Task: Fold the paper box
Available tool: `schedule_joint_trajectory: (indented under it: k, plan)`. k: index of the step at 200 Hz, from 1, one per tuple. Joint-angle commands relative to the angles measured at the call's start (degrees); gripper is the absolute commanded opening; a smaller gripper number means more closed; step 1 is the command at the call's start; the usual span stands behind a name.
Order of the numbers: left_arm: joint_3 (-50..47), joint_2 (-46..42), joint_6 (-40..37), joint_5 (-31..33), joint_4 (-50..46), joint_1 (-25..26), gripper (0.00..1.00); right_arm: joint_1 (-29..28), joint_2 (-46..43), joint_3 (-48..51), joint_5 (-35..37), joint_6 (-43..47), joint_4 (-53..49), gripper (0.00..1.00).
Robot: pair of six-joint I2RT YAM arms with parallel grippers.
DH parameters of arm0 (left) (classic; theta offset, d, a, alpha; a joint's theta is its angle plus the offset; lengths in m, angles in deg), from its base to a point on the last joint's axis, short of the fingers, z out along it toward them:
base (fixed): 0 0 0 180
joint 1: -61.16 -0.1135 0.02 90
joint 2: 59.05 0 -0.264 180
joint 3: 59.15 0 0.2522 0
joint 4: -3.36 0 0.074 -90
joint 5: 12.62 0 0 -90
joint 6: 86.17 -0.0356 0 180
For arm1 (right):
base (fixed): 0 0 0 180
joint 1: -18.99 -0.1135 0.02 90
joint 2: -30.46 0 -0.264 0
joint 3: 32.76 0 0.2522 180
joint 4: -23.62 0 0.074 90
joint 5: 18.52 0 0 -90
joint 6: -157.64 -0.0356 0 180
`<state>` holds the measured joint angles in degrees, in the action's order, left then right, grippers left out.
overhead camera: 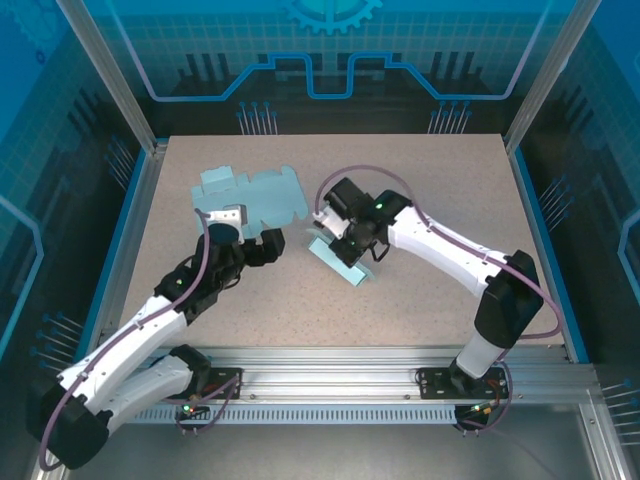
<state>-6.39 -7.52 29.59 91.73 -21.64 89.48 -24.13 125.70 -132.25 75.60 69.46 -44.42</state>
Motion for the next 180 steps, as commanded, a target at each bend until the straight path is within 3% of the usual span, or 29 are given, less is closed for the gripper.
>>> schedule_joint_trajectory:
  k: [1, 47, 73, 107, 146, 180]
  plan:
    - [3.36, 2.02, -4.05, -6.15, 3.10, -1.10, 0.99, 2.62, -1.73, -3.44, -11.47, 2.66, -4.77, 0.00]
    - [5.91, 7.45, -13.89, -18.84, 6.51, -5.31, 0.98, 4.88, 0.16, -5.36, -14.70, 4.71, -5.88, 0.00]
    - [5.35, 9.39, -21.25, -32.31, 9.86, -9.52, 0.88, 4.91, 2.71, -6.69, -15.19, 5.88, -6.60, 0.00]
    - [4.06, 12.01, -31.50, -41.98, 11.90, -12.35, 0.83, 4.92, 7.89, -10.21, -14.55, 7.27, -8.31, 0.00]
    - [6.53, 20.12, -38.75, -43.07, 10.85, -12.93, 0.79, 4.88, 13.74, -15.14, -13.74, 7.91, -10.47, 0.02]
    - [12.15, 29.22, -42.92, -43.34, 7.44, -13.11, 0.65, 4.90, 16.29, -17.42, -13.14, 8.59, -11.05, 0.09]
